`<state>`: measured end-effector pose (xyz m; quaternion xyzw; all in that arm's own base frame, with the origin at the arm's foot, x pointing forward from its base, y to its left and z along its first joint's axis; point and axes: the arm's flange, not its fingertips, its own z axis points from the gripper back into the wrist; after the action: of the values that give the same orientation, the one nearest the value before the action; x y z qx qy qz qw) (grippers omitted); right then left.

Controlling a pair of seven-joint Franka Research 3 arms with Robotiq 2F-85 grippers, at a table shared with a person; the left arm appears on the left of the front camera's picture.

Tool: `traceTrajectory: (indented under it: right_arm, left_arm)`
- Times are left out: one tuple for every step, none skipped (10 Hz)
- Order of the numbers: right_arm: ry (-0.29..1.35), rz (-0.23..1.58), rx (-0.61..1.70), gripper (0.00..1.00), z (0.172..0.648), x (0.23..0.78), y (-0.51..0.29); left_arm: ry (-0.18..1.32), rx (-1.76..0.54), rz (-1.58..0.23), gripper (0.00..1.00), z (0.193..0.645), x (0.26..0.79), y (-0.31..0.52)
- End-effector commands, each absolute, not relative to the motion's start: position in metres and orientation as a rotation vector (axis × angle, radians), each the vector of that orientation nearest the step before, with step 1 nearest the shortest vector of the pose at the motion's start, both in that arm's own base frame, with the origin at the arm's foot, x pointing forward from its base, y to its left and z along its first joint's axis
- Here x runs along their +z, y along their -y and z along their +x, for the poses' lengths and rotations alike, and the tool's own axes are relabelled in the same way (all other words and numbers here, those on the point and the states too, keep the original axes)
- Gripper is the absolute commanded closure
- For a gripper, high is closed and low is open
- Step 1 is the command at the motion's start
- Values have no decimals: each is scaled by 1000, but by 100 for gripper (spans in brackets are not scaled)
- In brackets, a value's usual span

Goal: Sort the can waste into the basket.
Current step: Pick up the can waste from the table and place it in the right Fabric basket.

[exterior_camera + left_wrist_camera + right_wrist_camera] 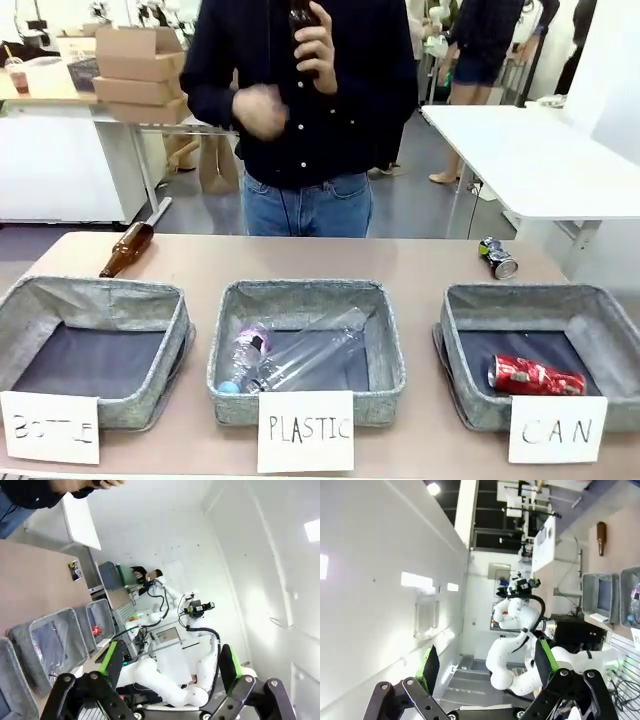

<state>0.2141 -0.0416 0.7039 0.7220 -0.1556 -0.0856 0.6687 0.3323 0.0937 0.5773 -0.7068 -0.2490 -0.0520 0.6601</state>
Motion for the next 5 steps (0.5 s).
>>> traceTrajectory:
  right_arm:
    - [301, 1610, -167, 0, 233, 695, 15]
    - [301, 1610, -167, 0, 233, 695, 15]
    - [301, 1610, -167, 0, 233, 695, 15]
    - [301, 1610, -167, 0, 233, 695, 15]
    - [301, 1610, -167, 0, 233, 695, 15]
  left_arm:
    - [516, -134, -1481, 0, 328, 613, -65]
    - [516, -134, -1481, 0, 328, 613, -65]
    - [516, -134, -1481, 0, 328, 613, -65]
    - [516, -134, -1481, 0, 328, 613, -65]
    - [516, -134, -1481, 0, 328, 613, -65]
